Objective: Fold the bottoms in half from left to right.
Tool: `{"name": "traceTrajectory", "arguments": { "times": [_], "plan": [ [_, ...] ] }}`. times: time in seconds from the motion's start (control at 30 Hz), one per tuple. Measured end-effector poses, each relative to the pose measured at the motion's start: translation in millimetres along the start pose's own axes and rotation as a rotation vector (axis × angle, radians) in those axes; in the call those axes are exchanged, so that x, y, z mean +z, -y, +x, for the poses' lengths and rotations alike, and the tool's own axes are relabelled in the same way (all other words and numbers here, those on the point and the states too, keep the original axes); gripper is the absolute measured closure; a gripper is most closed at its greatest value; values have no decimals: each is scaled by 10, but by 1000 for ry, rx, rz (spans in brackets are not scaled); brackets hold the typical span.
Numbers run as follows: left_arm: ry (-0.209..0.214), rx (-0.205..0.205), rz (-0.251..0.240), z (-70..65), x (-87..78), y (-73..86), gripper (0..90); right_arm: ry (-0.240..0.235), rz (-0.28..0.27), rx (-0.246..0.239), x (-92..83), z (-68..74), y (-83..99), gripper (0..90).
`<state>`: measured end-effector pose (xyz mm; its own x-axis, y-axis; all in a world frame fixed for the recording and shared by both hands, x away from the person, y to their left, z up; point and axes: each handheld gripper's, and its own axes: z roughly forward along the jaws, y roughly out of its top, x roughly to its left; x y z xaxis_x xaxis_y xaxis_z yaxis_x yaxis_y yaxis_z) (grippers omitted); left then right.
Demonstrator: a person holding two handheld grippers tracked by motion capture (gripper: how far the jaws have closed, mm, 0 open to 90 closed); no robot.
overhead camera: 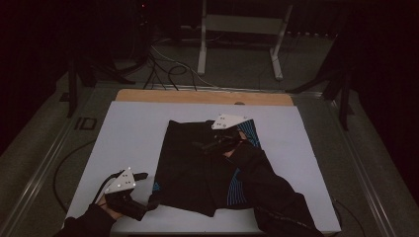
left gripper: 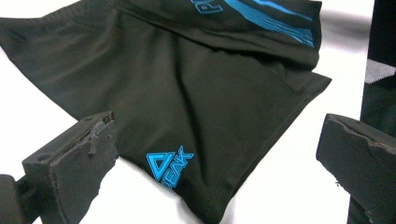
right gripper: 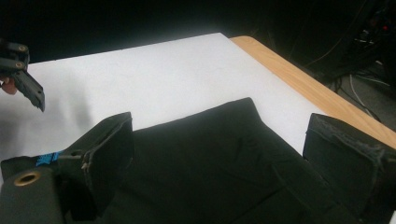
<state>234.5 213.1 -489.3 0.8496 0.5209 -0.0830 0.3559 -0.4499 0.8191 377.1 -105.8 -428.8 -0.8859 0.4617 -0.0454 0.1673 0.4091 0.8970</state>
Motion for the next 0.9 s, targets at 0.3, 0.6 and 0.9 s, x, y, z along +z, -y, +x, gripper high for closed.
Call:
{"name": "traceTrajectory", "arguments": {
  "times": [0.3,0.6,0.9],
  "plan": [
    [-18,13,115,14,61,42,48,-22,12,-1,208,43,-29,88],
    [-27,23,170,30,53,65,102,-41,21,-4,393,103,-72,88],
    [18,33,238,58,76,110,394,-61,35,-16,547,134,-85,88]
  ]
}}
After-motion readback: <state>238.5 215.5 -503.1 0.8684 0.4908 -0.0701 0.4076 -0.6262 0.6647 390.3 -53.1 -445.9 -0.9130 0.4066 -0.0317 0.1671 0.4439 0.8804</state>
